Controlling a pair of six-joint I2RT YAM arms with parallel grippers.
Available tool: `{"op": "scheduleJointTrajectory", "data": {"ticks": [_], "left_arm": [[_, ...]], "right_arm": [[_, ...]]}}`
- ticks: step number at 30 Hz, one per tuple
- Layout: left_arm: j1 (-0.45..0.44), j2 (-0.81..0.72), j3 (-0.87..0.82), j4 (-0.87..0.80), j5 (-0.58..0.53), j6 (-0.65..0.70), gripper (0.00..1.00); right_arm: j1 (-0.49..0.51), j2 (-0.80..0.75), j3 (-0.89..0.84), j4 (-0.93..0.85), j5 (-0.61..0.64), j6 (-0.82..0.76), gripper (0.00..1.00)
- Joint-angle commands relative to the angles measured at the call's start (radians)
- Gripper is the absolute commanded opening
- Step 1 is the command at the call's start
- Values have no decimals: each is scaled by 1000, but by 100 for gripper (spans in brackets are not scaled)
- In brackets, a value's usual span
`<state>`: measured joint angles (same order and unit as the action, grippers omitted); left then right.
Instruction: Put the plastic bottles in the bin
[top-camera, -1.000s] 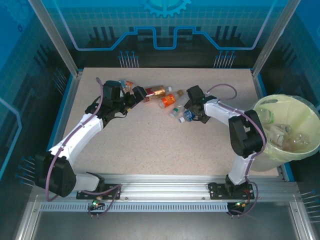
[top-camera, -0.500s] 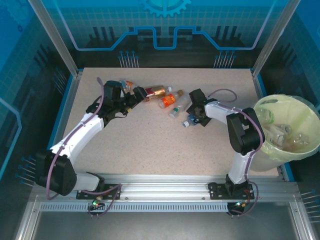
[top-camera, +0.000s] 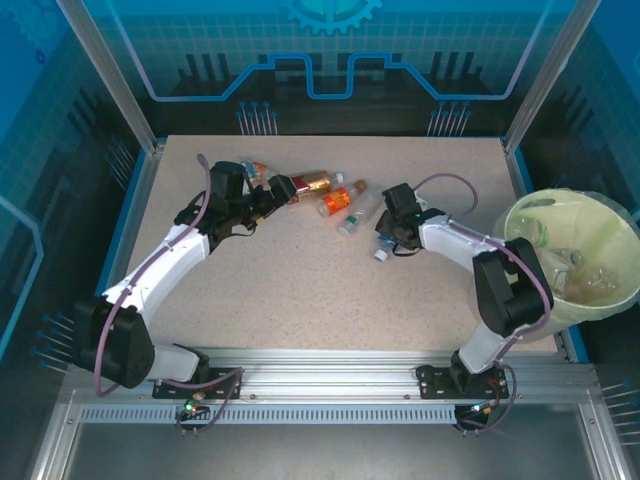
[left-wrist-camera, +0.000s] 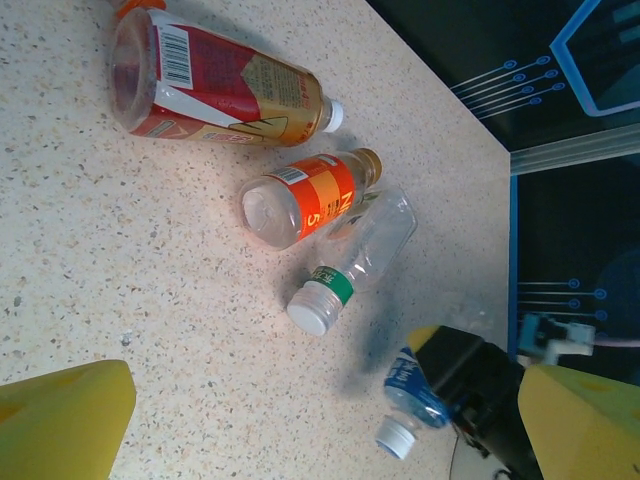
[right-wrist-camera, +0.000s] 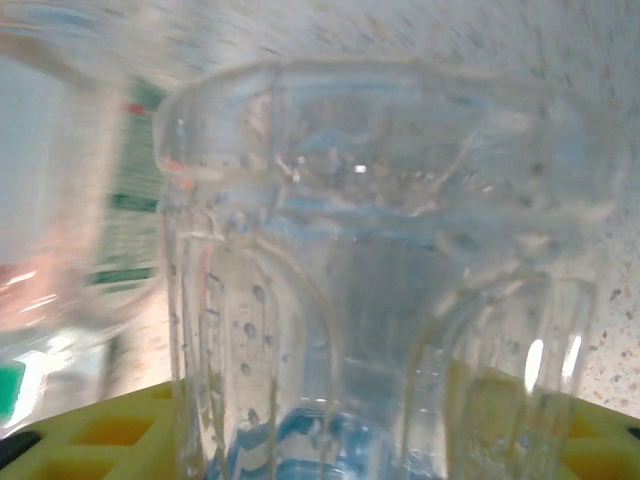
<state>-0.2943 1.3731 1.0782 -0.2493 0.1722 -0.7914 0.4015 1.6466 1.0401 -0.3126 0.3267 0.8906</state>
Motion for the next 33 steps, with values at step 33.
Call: {"op": "scheduleJointTrajectory", "data": {"ticks": [33], "left_arm": [[-299,35,133,77,-133,351,99]], "right_arm": [[26,-787,188,-350,368,-624,43]]}}
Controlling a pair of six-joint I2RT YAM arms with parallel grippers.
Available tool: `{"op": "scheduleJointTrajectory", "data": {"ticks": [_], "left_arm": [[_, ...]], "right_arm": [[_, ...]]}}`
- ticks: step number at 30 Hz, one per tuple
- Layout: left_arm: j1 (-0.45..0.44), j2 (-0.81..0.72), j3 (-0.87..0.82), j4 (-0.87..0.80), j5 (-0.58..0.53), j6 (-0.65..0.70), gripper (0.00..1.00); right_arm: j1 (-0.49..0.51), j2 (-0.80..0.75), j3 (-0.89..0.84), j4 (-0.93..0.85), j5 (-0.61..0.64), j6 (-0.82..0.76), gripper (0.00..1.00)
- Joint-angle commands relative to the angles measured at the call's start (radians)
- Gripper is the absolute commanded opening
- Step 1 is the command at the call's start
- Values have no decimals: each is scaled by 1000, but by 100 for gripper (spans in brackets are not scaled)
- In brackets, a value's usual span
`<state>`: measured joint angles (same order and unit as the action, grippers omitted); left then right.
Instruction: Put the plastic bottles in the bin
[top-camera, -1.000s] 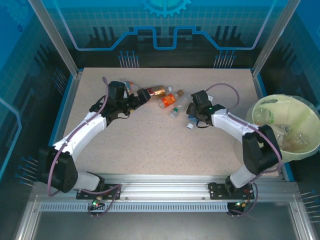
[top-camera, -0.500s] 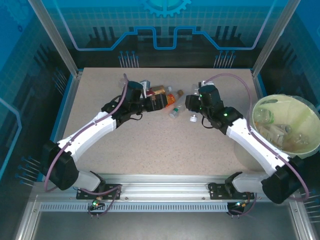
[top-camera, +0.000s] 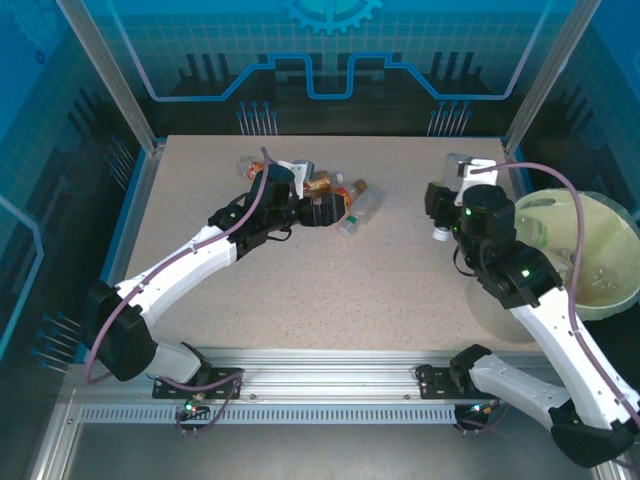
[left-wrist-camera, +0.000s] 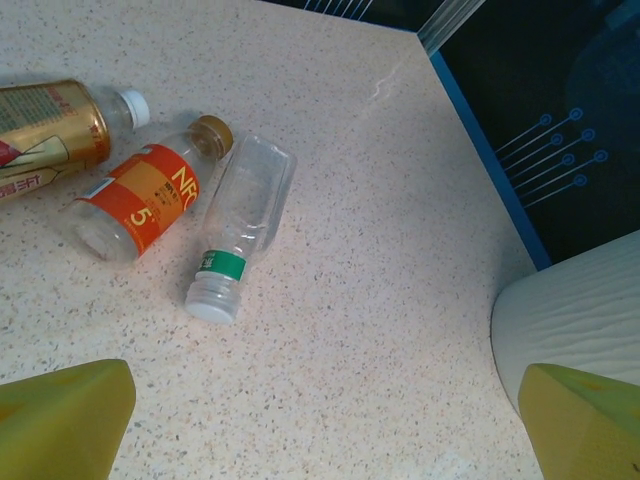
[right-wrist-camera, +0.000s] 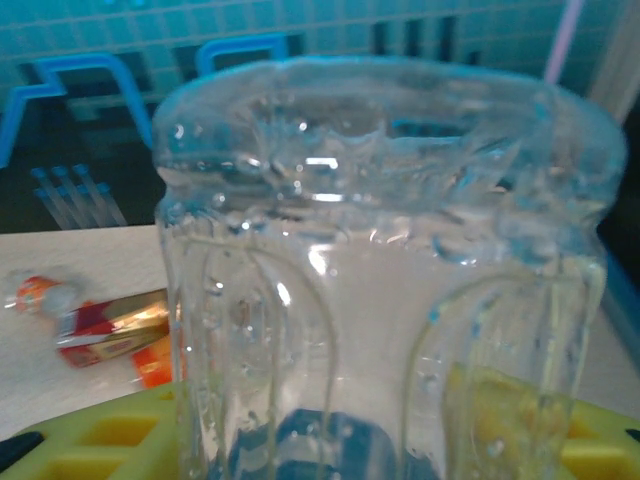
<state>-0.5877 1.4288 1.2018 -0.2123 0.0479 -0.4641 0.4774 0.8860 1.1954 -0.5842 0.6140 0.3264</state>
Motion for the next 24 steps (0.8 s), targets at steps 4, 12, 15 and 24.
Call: {"op": "scheduleJointTrajectory", "data": {"ticks": [4,12,15,24], "left_arm": [[-5,-27,2,40,-30,21,99],[-5,-15,18,18,-34,8,99],[-5,-17,19,12,-35,6,99],[-5,-3,33,4,-32,3,99]], "right_arm": [[-174,-82,40,-100,76,-91,43],[-437,-113,43,-166,44,-124,42],[-488,-120,13,-167,105,-162,42],[-641,-105,-63,-173,108,-98,44]]}}
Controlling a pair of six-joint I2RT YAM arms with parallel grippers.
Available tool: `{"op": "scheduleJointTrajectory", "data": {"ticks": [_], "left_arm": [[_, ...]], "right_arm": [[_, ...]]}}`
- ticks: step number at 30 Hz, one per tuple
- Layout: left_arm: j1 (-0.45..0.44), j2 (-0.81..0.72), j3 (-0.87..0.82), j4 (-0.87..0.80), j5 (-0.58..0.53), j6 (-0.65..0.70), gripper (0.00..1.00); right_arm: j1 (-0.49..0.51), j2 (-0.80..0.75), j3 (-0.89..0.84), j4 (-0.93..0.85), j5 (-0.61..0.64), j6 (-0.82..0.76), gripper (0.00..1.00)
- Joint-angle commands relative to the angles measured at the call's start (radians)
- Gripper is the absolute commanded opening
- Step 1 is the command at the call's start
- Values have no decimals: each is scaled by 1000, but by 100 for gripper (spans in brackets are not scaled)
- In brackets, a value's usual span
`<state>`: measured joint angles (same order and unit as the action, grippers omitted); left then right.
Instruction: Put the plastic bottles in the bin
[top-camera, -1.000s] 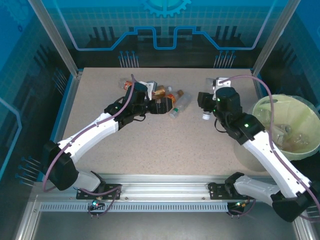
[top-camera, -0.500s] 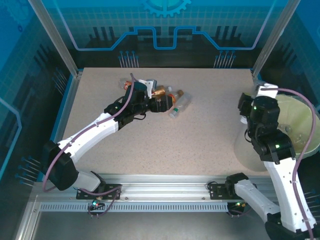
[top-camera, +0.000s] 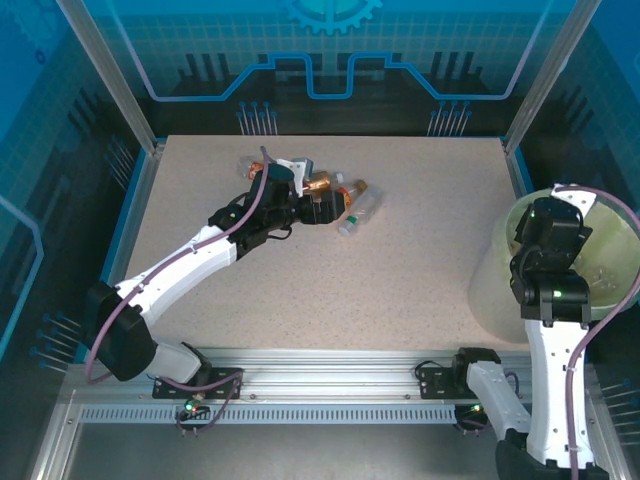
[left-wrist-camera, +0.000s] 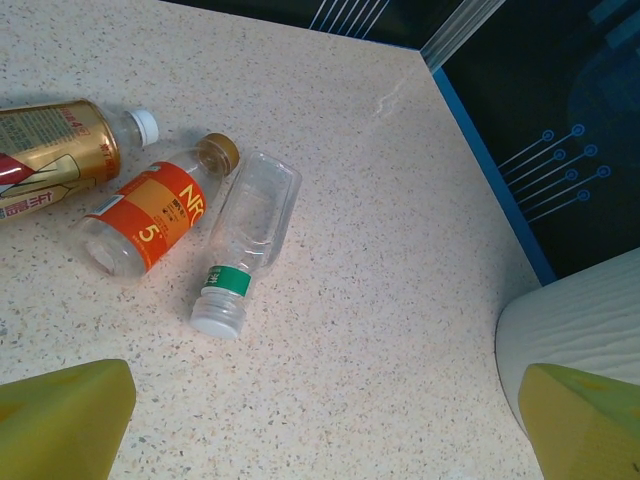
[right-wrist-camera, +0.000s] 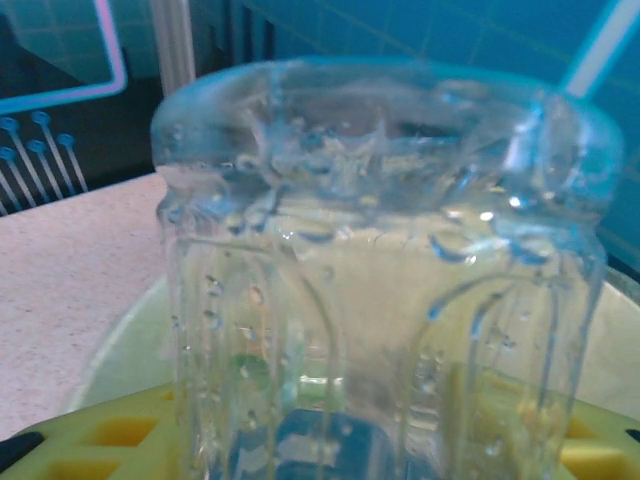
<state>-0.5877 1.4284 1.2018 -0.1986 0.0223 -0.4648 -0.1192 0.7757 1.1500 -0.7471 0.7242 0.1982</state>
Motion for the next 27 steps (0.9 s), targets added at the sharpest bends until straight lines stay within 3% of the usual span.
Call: {"op": "scheduleJointTrajectory", "data": {"ticks": [1,6,14,16,22,27], "left_arm": [[-6,-1,33,-12,-5,6,99],[-3,8,39,-33,-9,15,99],[-4,2,39,-36,-24,2,99],[-4,-5,34,-38,-34,1,99],[-3,-34,9,-25,-80,0,99],[-4,-40,-8,-11,-101,-6,99]], "right_arm": [[-74,13,-19,-13,-35,50,44],[-211,49,-9,-43,-211,181,47],[-356,95,1,-17,-231,334,55],[-400,106,2,-19,-250,362,63],[-430,125,30,-41,-324,370,100],[-430,112,47,-48,-353,345,100]]}}
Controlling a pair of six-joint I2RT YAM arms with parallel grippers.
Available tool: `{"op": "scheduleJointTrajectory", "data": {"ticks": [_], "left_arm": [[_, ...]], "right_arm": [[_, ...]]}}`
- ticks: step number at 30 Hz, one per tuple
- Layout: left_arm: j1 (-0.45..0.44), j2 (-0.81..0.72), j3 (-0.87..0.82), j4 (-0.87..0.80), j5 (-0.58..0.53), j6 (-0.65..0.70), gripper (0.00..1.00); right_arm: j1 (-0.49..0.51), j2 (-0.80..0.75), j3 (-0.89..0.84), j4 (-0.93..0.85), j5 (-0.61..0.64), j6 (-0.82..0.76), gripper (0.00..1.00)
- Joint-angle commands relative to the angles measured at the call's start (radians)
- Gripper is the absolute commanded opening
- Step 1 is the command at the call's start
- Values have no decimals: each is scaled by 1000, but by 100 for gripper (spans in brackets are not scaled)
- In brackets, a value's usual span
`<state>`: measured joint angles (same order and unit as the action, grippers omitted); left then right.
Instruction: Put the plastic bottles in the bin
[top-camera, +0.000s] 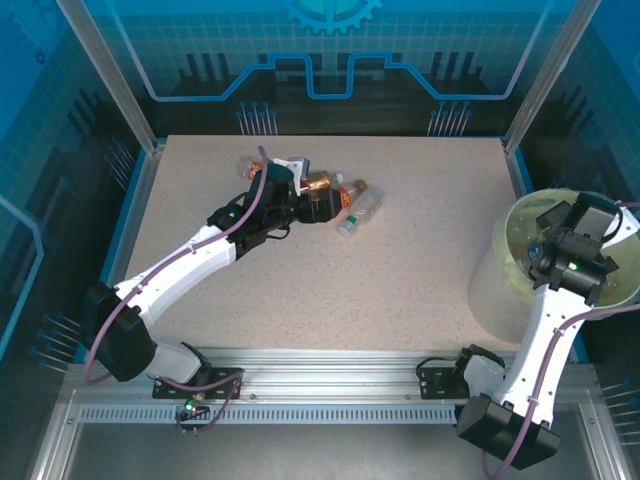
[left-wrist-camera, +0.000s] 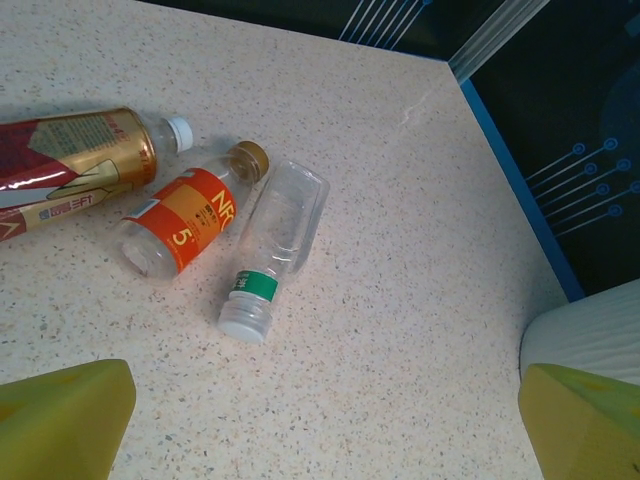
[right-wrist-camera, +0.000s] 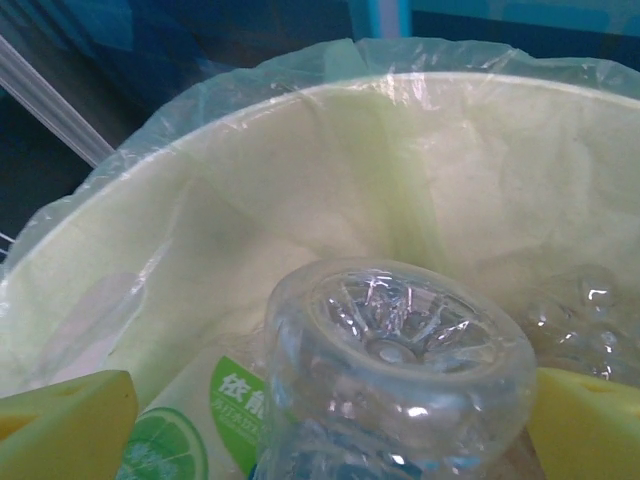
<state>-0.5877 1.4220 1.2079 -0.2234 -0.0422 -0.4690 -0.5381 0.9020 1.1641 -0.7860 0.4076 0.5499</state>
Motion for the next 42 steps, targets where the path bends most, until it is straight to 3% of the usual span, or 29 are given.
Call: {"op": "scheduleJointTrajectory", "data": {"ticks": [1,6,12,17,26,34,42], "left_arm": [[-4,-33,-16,13,-35,-1,99],[-4,-31,-22,19,-28,10,99],[-3,-35,-34,23,-38,20,99],[-2,-36,-37,15,-40,17,99],[28,-11,-35,-40,-104,-15,99],[107,55,-9,-100,-78,-86,99],[155,115,24,-137,-50,-141,99]], "right_arm": [[-10,-20,33,-4,-46,-10,100],[-12,-24,34,7,-126,-42,100],[-8,18,29,35,-358,-101,100],[-7,73,31,-19,-305,-98,100],[-7,119,-1,-55,-472,-114,100],[18,21,115,-89,-534,-150,100],[113,-81,108,8,-720,-145,100]]}}
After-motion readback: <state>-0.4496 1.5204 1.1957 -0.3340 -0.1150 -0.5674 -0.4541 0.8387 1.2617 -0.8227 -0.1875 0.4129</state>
